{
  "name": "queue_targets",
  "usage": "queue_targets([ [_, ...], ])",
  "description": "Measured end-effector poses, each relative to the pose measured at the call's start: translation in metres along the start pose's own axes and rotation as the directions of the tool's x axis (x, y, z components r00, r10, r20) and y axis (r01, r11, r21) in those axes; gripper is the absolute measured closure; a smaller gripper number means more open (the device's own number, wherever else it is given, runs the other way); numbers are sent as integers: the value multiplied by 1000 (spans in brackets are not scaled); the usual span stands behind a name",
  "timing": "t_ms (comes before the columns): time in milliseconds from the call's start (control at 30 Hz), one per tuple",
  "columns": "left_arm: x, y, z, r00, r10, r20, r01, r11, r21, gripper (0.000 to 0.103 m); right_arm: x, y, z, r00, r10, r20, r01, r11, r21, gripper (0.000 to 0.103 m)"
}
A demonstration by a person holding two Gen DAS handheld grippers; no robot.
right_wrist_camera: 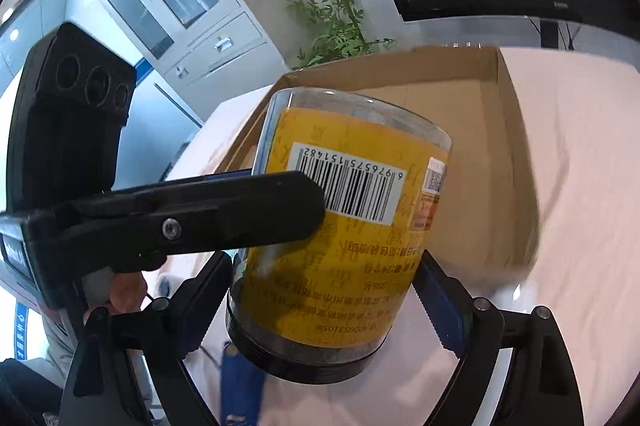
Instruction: Organize rigid objects
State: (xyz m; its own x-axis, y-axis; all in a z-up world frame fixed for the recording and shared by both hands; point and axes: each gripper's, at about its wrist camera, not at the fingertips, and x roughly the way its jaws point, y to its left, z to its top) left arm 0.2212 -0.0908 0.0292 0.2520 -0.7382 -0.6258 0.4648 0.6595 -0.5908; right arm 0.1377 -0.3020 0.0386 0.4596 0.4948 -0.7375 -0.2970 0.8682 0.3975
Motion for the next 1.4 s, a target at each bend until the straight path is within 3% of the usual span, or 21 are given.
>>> queue_targets([
  [167, 41, 35, 15, 998, -16, -62, 10, 996, -91, 29, 25, -37, 36, 996, 15, -85, -12, 999, 40, 18],
  [333, 79, 68, 4, 986, -7, -164, -23, 983, -183, 32, 67, -78, 32, 991, 5, -133, 13, 991, 134, 19],
  [467, 83, 71, 4, 986, 20, -167, -49, 984, -171, 42, 81, -89, 23, 986, -11, -168, 37, 987, 155, 17],
  [567, 83, 68, 5, 985, 41, -166, -66, 987, -144, 43, 90, -95, 20, 979, -49, -196, 86, 979, 187, 15],
  [633, 74, 64, 0, 988, 66, -138, -81, 991, -110, 44, 88, -90, 14, 978, -87, -190, 117, 982, 151, 15],
  [700, 54, 62, -6, 986, 155, -68, -159, 986, -52, 44, 77, -82, 9, 981, -103, -162, 123, 986, 116, 12],
  [833, 1, 67, -25, 953, 287, 94, -290, 957, 12, 44, 24, -74, -8, 998, -41, -39, 45, 991, 122, 8],
  [867, -13, 75, -33, 936, 330, 119, -333, 943, 4, 44, 10, -75, -12, 999, -50, -6, 51, 991, 124, 7],
  [933, -26, 95, -44, 935, 341, 101, -338, 940, -48, 44, -14, -82, -23, 992, -120, 43, 115, 986, 118, 8],
  [1000, -30, 115, -53, 935, 349, 66, -340, 933, -113, 45, -23, -85, -29, 982, -180, 61, 173, 979, 107, 19],
  [1067, -24, 129, -59, 945, 324, 35, -318, 939, -129, 57, -19, -94, -34, 974, -220, 60, 212, 969, 124, 53],
  [1133, -13, 136, -65, 962, 273, -25, -273, 951, -145, 68, -2, -101, -40, 968, -252, 10, 247, 957, 155, 67],
  [1233, -5, 137, -70, 958, 281, -48, -285, 944, -165, 73, 23, -79, -41, 921, -390, 20, 389, 920, 52, 92],
  [1333, -8, 133, -71, 963, 265, -51, -270, 946, -182, 73, 29, -79, -42, 883, -468, 29, 466, 883, 56, 100],
  [1400, -12, 134, -71, 962, 267, -50, -271, 946, -176, 73, 23, -83, -44, 896, -443, 30, 439, 894, 85, 100],
])
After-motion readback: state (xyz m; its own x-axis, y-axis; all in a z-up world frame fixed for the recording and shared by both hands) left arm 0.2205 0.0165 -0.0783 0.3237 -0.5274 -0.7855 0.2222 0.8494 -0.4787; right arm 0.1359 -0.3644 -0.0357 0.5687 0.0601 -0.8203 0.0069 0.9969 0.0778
